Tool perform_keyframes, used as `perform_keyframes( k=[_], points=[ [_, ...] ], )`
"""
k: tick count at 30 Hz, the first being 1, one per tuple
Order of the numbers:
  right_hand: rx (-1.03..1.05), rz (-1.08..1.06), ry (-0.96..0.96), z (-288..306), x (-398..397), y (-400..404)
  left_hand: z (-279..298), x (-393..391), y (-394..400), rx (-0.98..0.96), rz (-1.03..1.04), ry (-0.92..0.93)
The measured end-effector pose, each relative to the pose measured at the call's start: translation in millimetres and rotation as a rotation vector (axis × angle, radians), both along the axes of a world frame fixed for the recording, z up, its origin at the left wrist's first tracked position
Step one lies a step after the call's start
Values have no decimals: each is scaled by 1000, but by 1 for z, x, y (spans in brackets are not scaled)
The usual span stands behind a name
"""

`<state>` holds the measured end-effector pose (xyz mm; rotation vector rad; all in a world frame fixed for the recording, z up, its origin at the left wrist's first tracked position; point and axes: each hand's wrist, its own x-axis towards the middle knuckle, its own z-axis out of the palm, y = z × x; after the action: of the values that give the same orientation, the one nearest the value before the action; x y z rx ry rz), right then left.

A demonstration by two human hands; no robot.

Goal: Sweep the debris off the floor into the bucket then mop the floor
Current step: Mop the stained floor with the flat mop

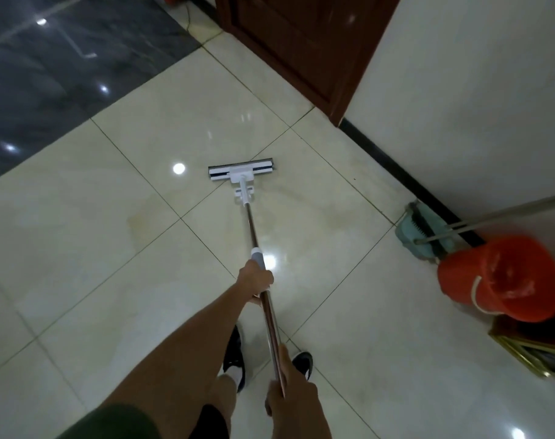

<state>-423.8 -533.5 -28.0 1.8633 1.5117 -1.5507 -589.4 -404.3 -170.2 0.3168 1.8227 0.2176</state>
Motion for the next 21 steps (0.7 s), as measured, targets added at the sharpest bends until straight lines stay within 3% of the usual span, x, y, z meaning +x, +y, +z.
perform_keyframes(
  k=[7, 11, 21],
  points=[
    [29, 273, -40, 24, 49, 11, 21, 32, -21, 93, 183, -25],
    [27, 311, 17, 34, 61, 30, 32, 30, -27, 105, 310, -18],
    [4, 782, 71, 55, 7, 82, 53, -45, -56, 142, 694, 31]
  ],
)
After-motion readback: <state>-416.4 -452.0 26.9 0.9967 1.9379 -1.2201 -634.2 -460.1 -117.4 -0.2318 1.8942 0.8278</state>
